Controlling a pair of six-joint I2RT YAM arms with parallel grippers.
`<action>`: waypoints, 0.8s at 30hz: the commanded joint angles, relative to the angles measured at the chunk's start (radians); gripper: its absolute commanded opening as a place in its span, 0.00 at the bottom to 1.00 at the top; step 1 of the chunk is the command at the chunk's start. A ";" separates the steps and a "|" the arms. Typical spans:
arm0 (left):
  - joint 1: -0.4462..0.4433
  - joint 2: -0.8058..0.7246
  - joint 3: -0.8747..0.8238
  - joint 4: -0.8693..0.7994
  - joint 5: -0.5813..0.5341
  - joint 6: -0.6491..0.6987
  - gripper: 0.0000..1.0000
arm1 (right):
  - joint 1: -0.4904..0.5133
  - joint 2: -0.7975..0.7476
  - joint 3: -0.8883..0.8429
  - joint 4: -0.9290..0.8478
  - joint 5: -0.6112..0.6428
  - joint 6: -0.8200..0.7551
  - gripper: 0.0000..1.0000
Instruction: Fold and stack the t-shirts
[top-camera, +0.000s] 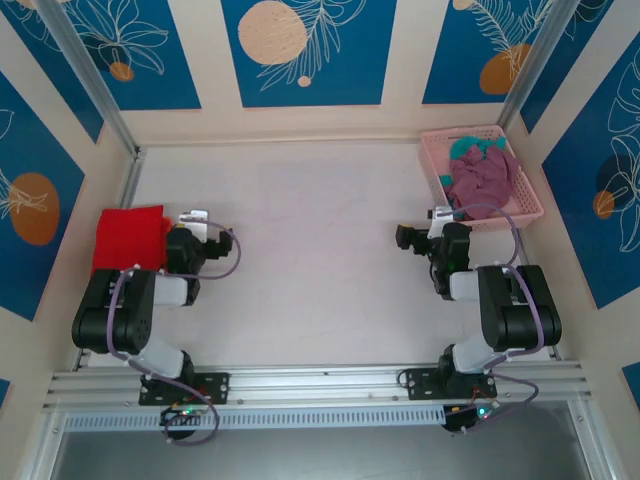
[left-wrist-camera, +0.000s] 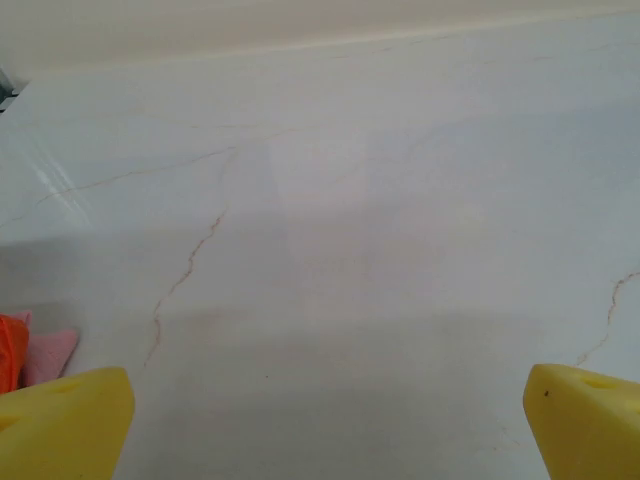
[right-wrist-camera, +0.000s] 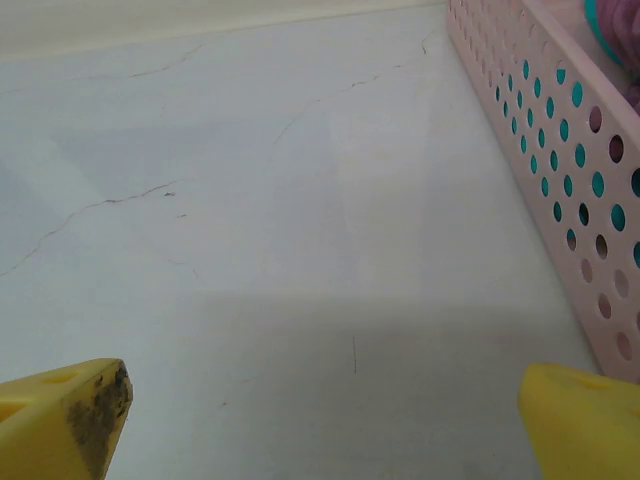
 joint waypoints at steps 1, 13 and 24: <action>-0.005 0.005 -0.003 0.025 0.026 0.011 1.00 | 0.002 -0.001 0.024 0.017 0.023 -0.017 0.99; -0.005 0.005 -0.003 0.026 0.026 0.010 1.00 | 0.000 0.000 0.026 0.012 0.019 -0.016 0.99; -0.005 -0.013 -0.045 0.094 0.042 0.015 1.00 | -0.006 -0.021 0.031 -0.011 -0.035 -0.027 0.99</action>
